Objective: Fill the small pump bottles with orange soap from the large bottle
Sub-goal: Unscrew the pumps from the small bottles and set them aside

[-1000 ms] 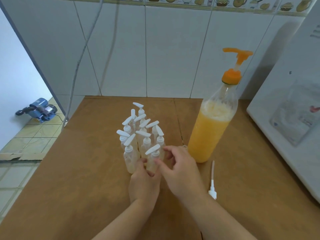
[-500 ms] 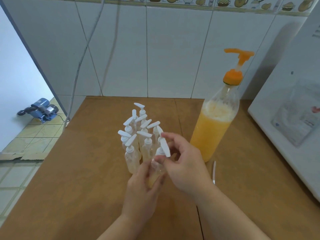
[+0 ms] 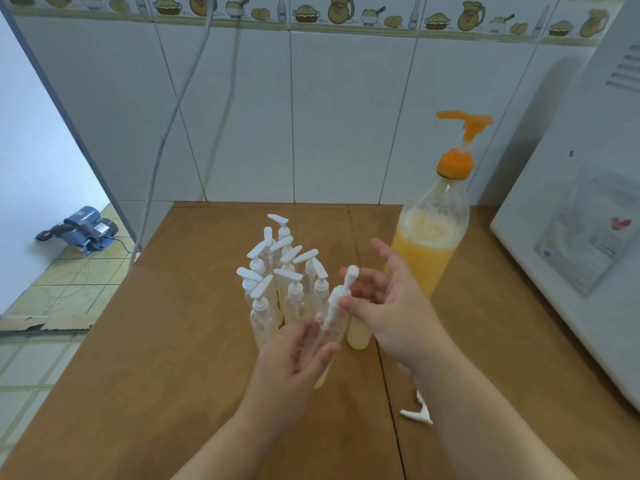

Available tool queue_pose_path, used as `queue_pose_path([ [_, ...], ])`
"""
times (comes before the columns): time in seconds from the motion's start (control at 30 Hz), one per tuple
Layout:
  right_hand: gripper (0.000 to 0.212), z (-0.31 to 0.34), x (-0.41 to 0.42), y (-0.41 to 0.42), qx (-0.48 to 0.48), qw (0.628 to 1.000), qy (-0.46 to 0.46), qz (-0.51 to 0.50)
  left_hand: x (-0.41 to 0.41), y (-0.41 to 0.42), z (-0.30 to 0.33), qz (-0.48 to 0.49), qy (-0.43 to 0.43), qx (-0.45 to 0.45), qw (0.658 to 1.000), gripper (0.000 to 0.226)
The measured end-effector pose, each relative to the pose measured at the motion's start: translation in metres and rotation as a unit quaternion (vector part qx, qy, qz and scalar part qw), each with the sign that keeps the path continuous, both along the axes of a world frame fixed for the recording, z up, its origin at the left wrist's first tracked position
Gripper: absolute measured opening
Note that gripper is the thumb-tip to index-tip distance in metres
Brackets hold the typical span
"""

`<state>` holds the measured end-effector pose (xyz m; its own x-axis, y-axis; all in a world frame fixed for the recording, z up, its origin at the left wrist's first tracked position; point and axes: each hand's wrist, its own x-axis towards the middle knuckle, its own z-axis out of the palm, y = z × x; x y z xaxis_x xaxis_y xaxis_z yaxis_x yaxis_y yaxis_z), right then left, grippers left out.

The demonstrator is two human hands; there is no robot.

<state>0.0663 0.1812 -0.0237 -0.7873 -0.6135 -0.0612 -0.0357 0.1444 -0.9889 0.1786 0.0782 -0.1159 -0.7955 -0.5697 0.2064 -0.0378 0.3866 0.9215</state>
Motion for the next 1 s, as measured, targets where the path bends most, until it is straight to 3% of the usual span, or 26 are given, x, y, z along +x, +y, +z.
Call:
queue_pose_path([
  [0.1, 0.097, 0.002, 0.002, 0.001, 0.01, 1.0, 0.012, 0.006, -0.003, -0.001, 0.006, -0.01, -0.014, 0.009, 1.0, 0.038],
  [0.23, 0.099, 0.0, 0.01, -0.005, 0.016, 0.999, 0.019, 0.032, -0.006, 0.007, 0.01, -0.052, -0.025, -0.046, 0.997, 0.021],
  [0.37, 0.084, -0.003, -0.004, 0.004, -0.013, 0.999, 0.018, -0.031, -0.001, 0.0, 0.006, 0.004, 0.003, -0.014, 1.0, 0.035],
  [0.57, 0.077, -0.004, 0.007, 0.003, -0.044, 0.997, -0.048, 0.033, -0.004, 0.008, 0.012, -0.033, -0.022, -0.075, 0.996, 0.042],
  [0.67, 0.075, -0.007, 0.0, 0.006, -0.043, 0.998, -0.033, -0.024, -0.005, 0.01, 0.012, -0.008, -0.012, -0.063, 0.998, 0.035],
  [0.87, 0.053, -0.003, 0.002, 0.011, -0.026, 0.999, 0.017, 0.026, -0.008, 0.007, 0.014, -0.02, -0.039, -0.087, 0.995, 0.038],
  [1.0, 0.049, 0.012, 0.001, 0.015, -0.043, 0.997, 0.069, -0.01, -0.01, 0.012, 0.008, 0.028, -0.064, -0.099, 0.993, 0.032],
])
